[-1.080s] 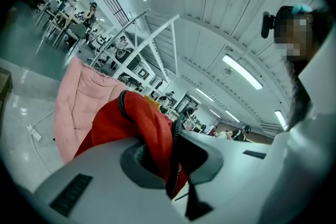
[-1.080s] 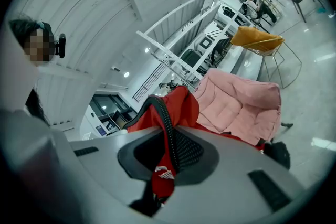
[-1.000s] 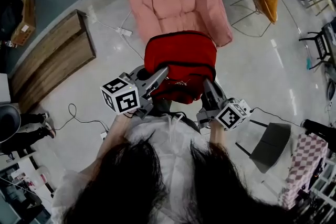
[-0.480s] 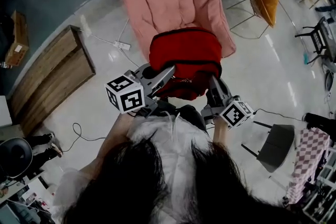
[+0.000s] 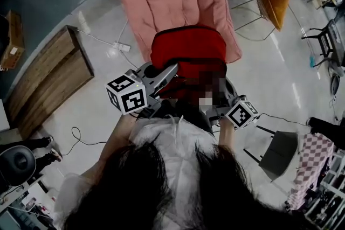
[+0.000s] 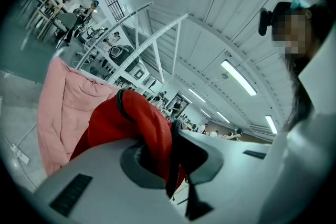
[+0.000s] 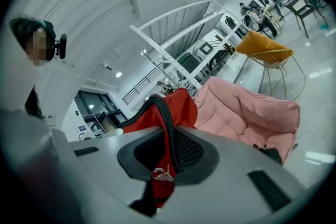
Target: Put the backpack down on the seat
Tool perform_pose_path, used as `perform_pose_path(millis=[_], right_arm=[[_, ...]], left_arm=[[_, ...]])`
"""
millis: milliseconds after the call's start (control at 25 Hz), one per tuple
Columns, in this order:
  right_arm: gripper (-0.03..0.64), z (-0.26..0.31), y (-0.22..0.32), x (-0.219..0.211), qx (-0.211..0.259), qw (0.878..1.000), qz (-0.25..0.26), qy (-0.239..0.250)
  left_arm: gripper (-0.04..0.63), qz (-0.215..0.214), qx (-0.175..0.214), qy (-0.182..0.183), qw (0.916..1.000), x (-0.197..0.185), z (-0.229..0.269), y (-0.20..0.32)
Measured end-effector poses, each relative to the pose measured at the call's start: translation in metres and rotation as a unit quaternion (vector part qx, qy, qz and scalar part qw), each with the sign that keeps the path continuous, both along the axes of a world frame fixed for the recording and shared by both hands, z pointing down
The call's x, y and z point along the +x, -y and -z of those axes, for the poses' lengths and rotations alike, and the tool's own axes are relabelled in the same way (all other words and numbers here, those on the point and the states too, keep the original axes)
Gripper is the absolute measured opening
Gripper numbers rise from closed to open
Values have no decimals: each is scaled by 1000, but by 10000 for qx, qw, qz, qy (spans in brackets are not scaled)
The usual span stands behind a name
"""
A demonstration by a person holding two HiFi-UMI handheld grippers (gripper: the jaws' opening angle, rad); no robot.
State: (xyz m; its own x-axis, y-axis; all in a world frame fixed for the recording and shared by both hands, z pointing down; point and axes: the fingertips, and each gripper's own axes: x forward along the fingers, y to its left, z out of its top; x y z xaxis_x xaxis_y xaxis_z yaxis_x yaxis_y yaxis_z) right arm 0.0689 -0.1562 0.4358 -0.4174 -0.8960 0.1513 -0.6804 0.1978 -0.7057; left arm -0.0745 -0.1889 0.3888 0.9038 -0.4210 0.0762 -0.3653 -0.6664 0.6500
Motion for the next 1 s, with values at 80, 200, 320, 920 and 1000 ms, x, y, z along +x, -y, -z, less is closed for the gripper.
perform_pose_path(millis=[80,200,320,920,1000], right_arm=[[49,-5,13,4,-43,10000,75,-2],[49,-13,35,12,-126,9998,178,2],[49,-20,58,18,-227,9993,294,9],[43,-104,182,65,-753,9895,1231,42],[43,-130,196,68,-957,9877,1234,20]], left_arm=[[55,75,-35,31,10000,4,-4,12],[55,184,-116,93,9997,11,-12,32],[55,254,-244,172,9992,17,-21,53],[55,551,-965,984,9889,81,-110,183],[55,535,-1116,1157,9855,87,-133,200]])
